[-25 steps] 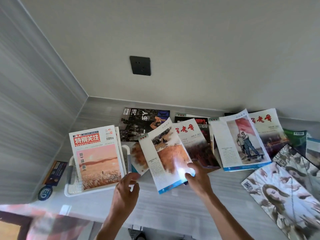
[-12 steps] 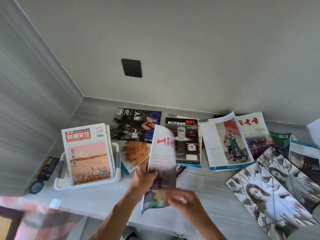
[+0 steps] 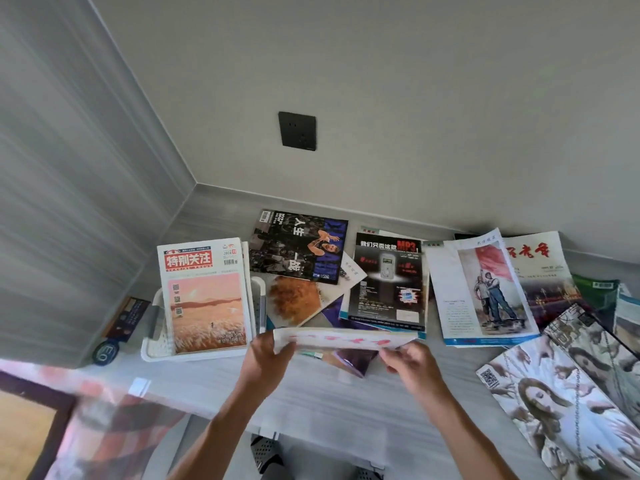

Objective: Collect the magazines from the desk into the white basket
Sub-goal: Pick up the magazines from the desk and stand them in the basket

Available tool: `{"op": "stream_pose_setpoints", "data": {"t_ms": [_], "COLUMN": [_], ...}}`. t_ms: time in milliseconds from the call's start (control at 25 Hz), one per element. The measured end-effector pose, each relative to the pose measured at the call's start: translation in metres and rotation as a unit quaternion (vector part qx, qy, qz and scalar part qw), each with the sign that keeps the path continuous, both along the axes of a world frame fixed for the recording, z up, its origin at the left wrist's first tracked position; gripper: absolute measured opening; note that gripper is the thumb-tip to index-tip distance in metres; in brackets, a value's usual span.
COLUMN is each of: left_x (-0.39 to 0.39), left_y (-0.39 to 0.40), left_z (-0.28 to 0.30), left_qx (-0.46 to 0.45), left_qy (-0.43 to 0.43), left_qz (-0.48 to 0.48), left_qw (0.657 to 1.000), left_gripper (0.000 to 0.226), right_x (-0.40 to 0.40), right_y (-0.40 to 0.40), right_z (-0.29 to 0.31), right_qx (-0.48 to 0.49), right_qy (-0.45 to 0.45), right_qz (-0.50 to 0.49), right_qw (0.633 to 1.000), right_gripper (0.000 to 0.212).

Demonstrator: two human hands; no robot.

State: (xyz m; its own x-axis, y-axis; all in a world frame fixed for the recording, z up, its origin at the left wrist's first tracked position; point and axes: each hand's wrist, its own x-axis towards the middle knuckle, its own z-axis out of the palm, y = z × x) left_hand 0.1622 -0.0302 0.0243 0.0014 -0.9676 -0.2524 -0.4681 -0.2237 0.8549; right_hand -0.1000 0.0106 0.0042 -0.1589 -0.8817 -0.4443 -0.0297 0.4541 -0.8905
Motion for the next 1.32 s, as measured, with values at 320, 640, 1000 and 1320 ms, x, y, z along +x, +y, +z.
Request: {"op": "stream_pose_setpoints", "data": {"t_ms": [320,640,1000,1320], "left_x": [0.050,0.158,0.249,0.250], "left_y": [0.005,-0.084,-0.114,-0.112], "left_z": [-0.001,0.063,0.012,-0.034], "left_qx": [-0.076,-0.178,-0.122,0.038], "left_qy": [0.060,0.181,0.089,-0.096], "left_qz": [0.065,0.167,0.234,0.222], "left_qw": [0.993,0.953,0.960,0.970], "left_gripper": [0.031,0.011,0.025,0.018], "right_x": [0.060,0.161,0.279,0.279], "right_y": [-0.003,-0.112,-0.183,-0.168], "right_z": [0.025,0.107,0.044,0.000], "right_qx": [-0.086,-0.239,-0.115,-0.050], "right_qy": [0.116,-0.015,0.028,0.123], "right_qz": [0.009,0.013,0.002,0.043], "right_qw": [0.989,0.971,0.993,0.990], "right_gripper": [0.009,0.015,0.019,0.025]}}
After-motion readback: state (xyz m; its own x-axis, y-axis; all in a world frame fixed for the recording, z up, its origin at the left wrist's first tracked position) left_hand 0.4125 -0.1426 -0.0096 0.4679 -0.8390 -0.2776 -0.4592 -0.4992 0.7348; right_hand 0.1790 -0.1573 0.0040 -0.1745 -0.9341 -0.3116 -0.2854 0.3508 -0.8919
